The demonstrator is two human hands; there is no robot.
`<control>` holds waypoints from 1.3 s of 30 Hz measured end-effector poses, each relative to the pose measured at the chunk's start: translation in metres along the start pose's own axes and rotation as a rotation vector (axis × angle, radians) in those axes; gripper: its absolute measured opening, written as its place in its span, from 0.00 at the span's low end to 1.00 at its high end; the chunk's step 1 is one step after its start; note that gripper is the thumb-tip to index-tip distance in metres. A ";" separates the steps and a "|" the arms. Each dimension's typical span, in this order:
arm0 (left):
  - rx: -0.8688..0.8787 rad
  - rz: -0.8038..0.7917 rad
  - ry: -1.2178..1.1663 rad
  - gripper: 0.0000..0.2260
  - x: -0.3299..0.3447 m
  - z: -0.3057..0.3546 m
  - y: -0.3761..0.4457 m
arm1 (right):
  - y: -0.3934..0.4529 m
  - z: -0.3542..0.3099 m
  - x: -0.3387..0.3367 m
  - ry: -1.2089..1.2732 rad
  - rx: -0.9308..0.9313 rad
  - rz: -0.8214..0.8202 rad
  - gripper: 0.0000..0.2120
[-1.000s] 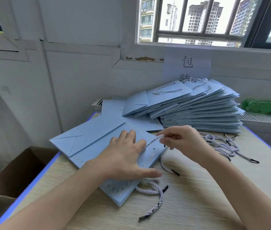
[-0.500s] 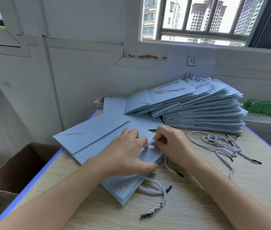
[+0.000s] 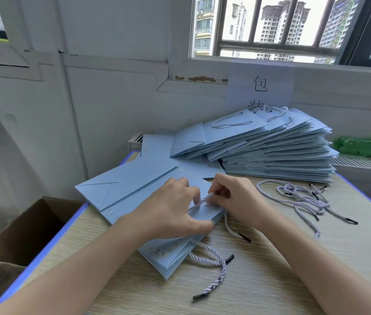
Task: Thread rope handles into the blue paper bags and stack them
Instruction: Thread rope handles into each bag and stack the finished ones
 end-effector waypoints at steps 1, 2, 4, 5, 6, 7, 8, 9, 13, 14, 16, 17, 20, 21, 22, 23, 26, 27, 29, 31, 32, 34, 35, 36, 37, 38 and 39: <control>-0.002 0.022 -0.001 0.16 -0.001 0.000 0.000 | 0.000 0.001 0.001 0.027 0.007 0.007 0.09; -0.007 0.042 0.000 0.15 -0.003 0.000 0.000 | 0.000 0.001 0.002 0.036 0.005 0.019 0.10; -0.027 0.078 0.014 0.16 -0.007 0.000 0.000 | 0.001 0.001 0.003 -0.036 -0.040 0.053 0.09; -0.042 0.101 0.025 0.17 -0.010 0.000 0.000 | 0.002 0.001 0.003 -0.090 -0.069 0.062 0.09; -0.059 0.125 0.023 0.18 -0.012 -0.001 0.000 | 0.003 0.001 0.002 -0.136 -0.085 0.056 0.10; -0.079 0.145 -0.002 0.19 -0.014 -0.002 0.000 | 0.003 0.002 0.000 -0.165 -0.082 0.029 0.11; -0.099 0.157 -0.050 0.19 -0.015 -0.003 -0.001 | 0.003 0.004 -0.003 -0.178 -0.065 -0.018 0.11; -0.112 0.167 -0.104 0.19 -0.016 -0.005 -0.001 | 0.001 0.005 -0.006 -0.175 -0.043 -0.072 0.12; -0.098 0.197 -0.180 0.16 -0.015 -0.009 0.000 | -0.006 0.005 -0.021 -0.065 0.013 -0.132 0.12; -0.089 0.203 -0.191 0.17 -0.015 -0.009 0.001 | -0.007 0.004 -0.023 -0.054 0.012 -0.120 0.12; -0.059 0.216 -0.201 0.17 -0.014 -0.010 0.001 | -0.007 0.004 -0.023 -0.091 0.009 -0.098 0.11; -0.041 0.230 -0.199 0.18 -0.014 -0.010 0.001 | -0.007 0.005 -0.024 -0.129 -0.005 -0.059 0.11; -0.023 0.318 -0.244 0.18 -0.016 -0.013 0.002 | -0.008 0.007 -0.032 -0.155 -0.069 0.200 0.06; -0.024 0.356 -0.274 0.18 -0.018 -0.013 0.002 | -0.009 0.006 -0.034 -0.131 -0.085 0.266 0.03; -0.023 0.392 -0.302 0.17 -0.019 -0.013 0.001 | -0.010 0.005 -0.034 -0.116 -0.093 0.300 0.02; -0.021 0.418 -0.323 0.16 -0.020 -0.013 0.001 | -0.010 0.004 -0.032 -0.120 -0.093 0.309 0.03; -0.013 0.432 -0.337 0.13 -0.020 -0.010 -0.001 | -0.009 -0.001 -0.013 -0.237 -0.174 0.338 0.05; -0.021 0.426 -0.331 0.12 -0.020 -0.009 -0.001 | -0.008 -0.002 -0.007 -0.263 -0.215 0.354 0.03; -0.070 0.411 -0.318 0.10 -0.019 -0.008 0.000 | -0.006 -0.004 -0.003 -0.260 -0.215 0.334 0.03; -0.132 0.419 -0.259 0.10 -0.022 -0.014 0.000 | -0.005 -0.004 -0.011 -0.172 -0.169 0.250 0.07; -0.158 0.427 -0.211 0.10 -0.024 -0.018 0.000 | -0.006 -0.004 -0.018 -0.094 -0.139 0.212 0.10; -0.203 0.431 -0.198 0.08 -0.028 -0.027 -0.001 | -0.008 -0.002 -0.035 0.043 -0.052 0.202 0.12; -0.214 0.428 -0.238 0.07 -0.029 -0.030 -0.001 | -0.009 0.002 -0.045 0.079 -0.005 0.249 0.11; -0.210 0.422 -0.270 0.06 -0.028 -0.032 -0.002 | -0.009 0.006 -0.053 0.090 0.048 0.328 0.10; -0.192 0.411 -0.279 0.07 -0.027 -0.031 -0.002 | -0.009 0.010 -0.061 0.079 0.108 0.414 0.09; -0.167 0.397 -0.276 0.08 -0.025 -0.029 -0.001 | -0.009 0.015 -0.065 0.053 0.172 0.485 0.09; -0.140 0.385 -0.275 0.08 -0.023 -0.027 0.000 | -0.010 0.017 -0.067 0.023 0.226 0.528 0.10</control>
Point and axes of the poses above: each hand's wrist, its own y-axis towards the middle knuckle, its own x-axis out of the palm, z = x × y, the point moved 3 cm from there along y, towards the middle knuckle, and after that the axes turned 8 degrees about x, right-handed, at the moved point
